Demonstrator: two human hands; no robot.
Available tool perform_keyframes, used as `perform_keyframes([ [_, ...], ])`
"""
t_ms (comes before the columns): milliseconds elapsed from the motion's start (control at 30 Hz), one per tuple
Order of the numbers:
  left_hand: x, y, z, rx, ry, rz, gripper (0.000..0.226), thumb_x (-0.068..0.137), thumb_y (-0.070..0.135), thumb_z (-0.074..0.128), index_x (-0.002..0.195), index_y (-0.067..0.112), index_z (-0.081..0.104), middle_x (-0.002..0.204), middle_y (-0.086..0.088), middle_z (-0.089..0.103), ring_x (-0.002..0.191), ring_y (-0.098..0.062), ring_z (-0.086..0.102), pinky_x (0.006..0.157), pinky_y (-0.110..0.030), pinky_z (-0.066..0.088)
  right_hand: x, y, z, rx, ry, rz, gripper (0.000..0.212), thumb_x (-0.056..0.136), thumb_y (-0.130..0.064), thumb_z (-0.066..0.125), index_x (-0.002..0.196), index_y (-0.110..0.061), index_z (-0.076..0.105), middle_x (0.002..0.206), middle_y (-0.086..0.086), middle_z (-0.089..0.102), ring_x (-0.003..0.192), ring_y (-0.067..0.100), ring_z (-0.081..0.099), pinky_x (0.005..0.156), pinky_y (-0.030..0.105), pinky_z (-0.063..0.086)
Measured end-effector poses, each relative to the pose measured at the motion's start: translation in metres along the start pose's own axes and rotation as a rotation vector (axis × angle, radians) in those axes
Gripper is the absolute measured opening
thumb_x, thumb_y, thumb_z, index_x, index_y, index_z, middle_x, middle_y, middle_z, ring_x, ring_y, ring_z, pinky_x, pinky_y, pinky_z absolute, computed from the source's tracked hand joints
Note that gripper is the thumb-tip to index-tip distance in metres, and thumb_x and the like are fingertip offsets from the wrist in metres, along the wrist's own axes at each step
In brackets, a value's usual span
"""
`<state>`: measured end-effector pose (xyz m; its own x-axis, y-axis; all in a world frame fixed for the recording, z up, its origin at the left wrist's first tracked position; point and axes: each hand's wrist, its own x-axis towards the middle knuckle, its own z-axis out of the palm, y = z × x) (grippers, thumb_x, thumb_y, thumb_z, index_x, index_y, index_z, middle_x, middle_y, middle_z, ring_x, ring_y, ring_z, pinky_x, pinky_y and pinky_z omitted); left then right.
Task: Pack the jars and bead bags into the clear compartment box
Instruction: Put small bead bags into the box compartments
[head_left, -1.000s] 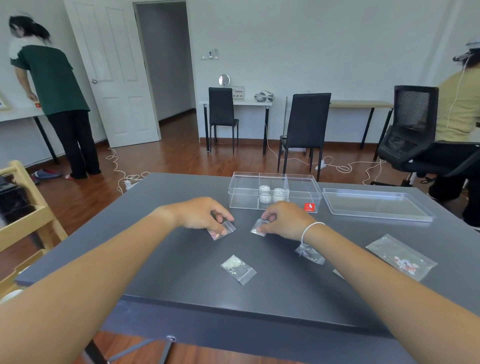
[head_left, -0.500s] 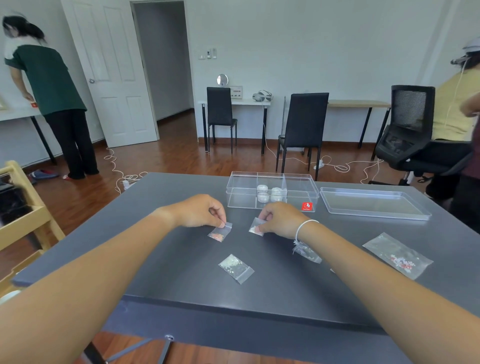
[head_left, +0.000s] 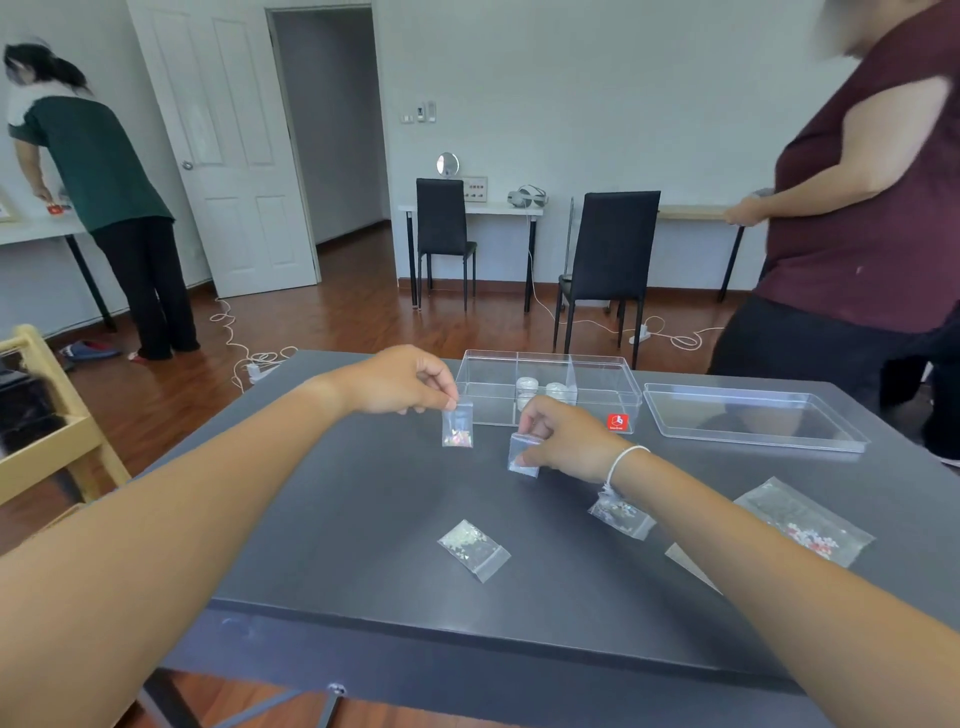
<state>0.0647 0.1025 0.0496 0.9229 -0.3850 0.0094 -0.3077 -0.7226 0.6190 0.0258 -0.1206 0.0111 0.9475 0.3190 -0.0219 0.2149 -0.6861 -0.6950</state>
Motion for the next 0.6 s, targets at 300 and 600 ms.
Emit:
perform_keyframes([
  [300,0.021,0.024,-0.024,0.011,0.126,0.068,0.012,0.079,0.022,0.067,0.069,0.029,0.067,0.067,0.012,0.060,0.046,0.007,0.051,0.043,-0.007,0.040,0.005,0.000,-0.012,0.130,-0.014,-0.012,0.025,0.082,0.002,0.057,0.078,-0.020,0.045,0.073,0.000,0.046,0.051,0.012,0.047,0.041,0.017,0.038],
  [600,0.051,0.019,-0.017,0.010,0.236,0.057,0.012,0.081,0.015,0.063,0.075,0.023,0.068,0.075,0.011,0.064,0.069,0.002,0.057,0.060,-0.010,0.040,0.014,0.007,-0.020,0.254,0.019,-0.030,0.024,0.086,0.002,0.052,0.073,-0.018,0.055,0.068,0.001,0.052,0.040,0.002,0.053,0.040,0.013,0.045],
])
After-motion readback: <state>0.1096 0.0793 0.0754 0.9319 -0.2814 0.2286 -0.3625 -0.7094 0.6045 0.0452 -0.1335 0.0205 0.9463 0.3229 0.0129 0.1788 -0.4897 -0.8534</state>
